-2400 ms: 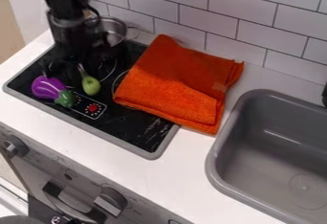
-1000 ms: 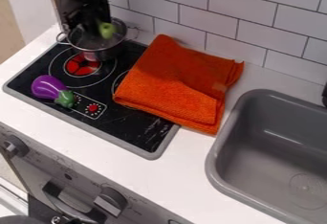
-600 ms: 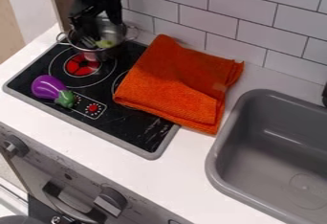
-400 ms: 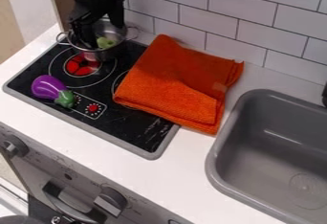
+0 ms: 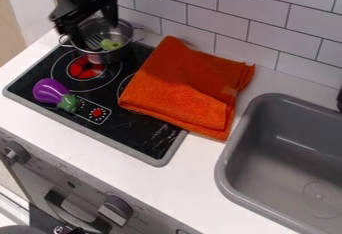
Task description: Took the green spatula out of the left side of the sink and placed it in the pot
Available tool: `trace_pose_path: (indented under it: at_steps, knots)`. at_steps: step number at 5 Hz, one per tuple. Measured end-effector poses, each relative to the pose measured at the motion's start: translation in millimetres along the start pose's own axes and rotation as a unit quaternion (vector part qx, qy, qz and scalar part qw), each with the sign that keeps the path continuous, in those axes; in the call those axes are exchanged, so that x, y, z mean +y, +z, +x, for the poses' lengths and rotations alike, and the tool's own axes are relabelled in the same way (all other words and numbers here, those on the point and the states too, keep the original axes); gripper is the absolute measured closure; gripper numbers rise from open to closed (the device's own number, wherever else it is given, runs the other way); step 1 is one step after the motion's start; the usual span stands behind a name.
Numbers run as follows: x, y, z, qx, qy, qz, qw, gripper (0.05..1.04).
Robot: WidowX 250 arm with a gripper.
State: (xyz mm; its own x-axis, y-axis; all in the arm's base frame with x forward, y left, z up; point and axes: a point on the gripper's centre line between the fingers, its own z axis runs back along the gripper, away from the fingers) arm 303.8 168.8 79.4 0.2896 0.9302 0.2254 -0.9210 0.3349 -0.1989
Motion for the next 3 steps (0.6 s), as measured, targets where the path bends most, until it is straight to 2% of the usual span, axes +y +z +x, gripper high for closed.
trace_pose_path:
  at_steps: [1,2,3]
  knots:
    - [19.5,6.1,-3.9,-0.025,-0.065,0.0,0.9976,0.083]
    - [39.4,12.2,-2.5,-0.029,-0.131,-0.009,0.9909,0.083]
    - [63.0,13.4,1.0,-0.046,-0.168,-0.011,0.9847,0.083]
